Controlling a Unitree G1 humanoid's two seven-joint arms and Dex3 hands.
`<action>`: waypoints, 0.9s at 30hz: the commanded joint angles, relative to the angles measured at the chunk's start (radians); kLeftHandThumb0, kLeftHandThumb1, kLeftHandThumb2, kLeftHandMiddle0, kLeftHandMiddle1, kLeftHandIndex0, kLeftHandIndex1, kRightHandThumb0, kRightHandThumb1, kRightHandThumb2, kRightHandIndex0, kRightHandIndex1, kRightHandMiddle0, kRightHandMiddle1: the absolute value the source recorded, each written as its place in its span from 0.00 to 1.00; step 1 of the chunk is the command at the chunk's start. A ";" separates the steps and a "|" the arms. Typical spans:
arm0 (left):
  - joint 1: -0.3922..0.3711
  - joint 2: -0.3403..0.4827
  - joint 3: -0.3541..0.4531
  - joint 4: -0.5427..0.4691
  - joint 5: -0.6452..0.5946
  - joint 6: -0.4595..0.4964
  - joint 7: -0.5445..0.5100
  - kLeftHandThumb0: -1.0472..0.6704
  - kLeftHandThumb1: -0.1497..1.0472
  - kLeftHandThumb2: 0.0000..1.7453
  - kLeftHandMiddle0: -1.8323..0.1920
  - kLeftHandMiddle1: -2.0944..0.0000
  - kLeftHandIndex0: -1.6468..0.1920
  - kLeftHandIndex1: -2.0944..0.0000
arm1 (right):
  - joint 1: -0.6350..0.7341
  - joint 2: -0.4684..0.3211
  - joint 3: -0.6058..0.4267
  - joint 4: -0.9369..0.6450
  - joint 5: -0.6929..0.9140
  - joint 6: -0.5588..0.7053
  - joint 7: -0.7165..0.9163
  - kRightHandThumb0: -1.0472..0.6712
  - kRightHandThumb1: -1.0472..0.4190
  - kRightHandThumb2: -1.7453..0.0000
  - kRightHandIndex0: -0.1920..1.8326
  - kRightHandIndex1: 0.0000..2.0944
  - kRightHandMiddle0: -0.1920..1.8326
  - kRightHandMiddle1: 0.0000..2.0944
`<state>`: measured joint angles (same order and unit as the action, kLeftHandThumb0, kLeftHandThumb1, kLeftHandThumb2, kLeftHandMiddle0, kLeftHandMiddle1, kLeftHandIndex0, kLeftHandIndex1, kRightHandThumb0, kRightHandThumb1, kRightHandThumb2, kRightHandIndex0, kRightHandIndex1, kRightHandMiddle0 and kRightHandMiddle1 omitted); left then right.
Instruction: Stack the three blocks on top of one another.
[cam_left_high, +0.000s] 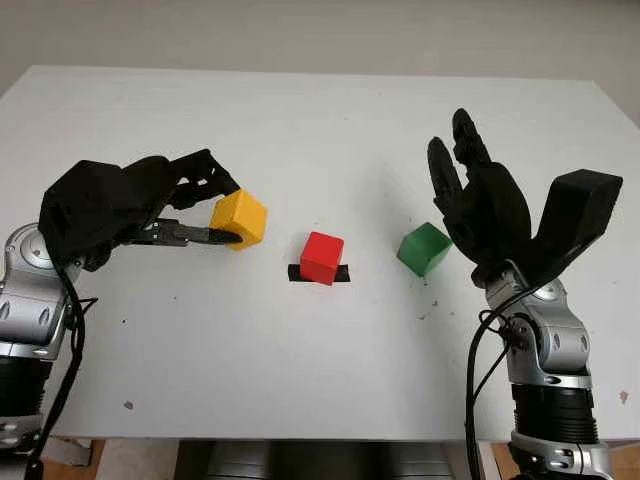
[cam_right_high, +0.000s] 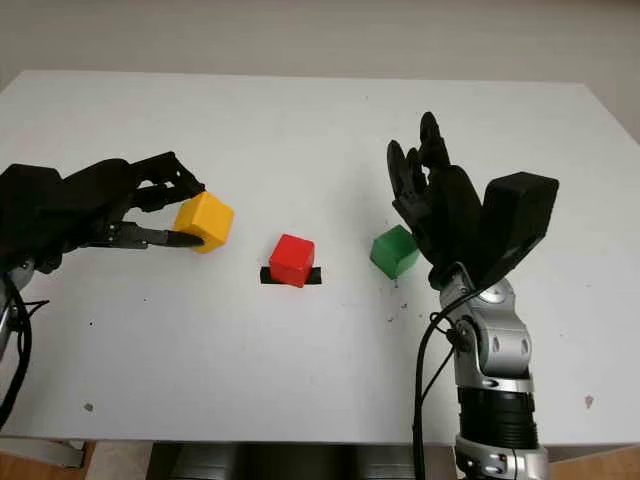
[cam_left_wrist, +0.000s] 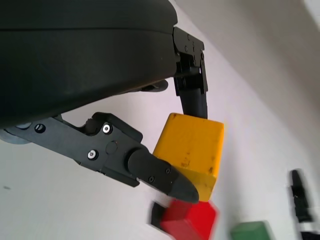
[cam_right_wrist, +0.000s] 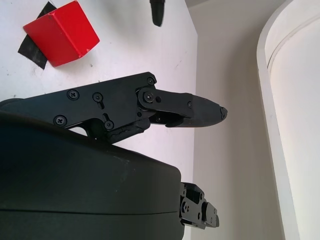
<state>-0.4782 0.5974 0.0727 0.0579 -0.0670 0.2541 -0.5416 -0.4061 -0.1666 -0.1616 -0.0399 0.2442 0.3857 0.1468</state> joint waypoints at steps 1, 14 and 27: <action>-0.013 -0.040 0.032 -0.027 -0.036 0.024 0.030 0.40 0.99 0.03 0.79 0.98 0.77 0.21 | -0.010 -0.002 0.001 -0.006 0.001 -0.008 0.000 0.33 0.00 0.72 0.00 0.00 0.00 0.00; -0.039 -0.239 0.002 0.032 -0.118 0.057 0.119 0.37 0.99 0.03 0.79 0.97 0.79 0.16 | -0.003 0.001 -0.006 -0.020 0.007 0.004 -0.014 0.32 0.00 0.74 0.00 0.00 0.00 0.00; -0.105 -0.258 -0.146 0.176 0.031 -0.095 0.071 0.36 0.95 0.03 0.78 0.97 0.71 0.18 | 0.009 0.003 -0.006 -0.037 0.016 0.008 -0.019 0.33 0.00 0.74 0.00 0.00 0.00 0.00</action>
<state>-0.5567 0.3405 -0.0667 0.2315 -0.0405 0.1631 -0.4628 -0.4020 -0.1657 -0.1635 -0.0469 0.2538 0.3916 0.1285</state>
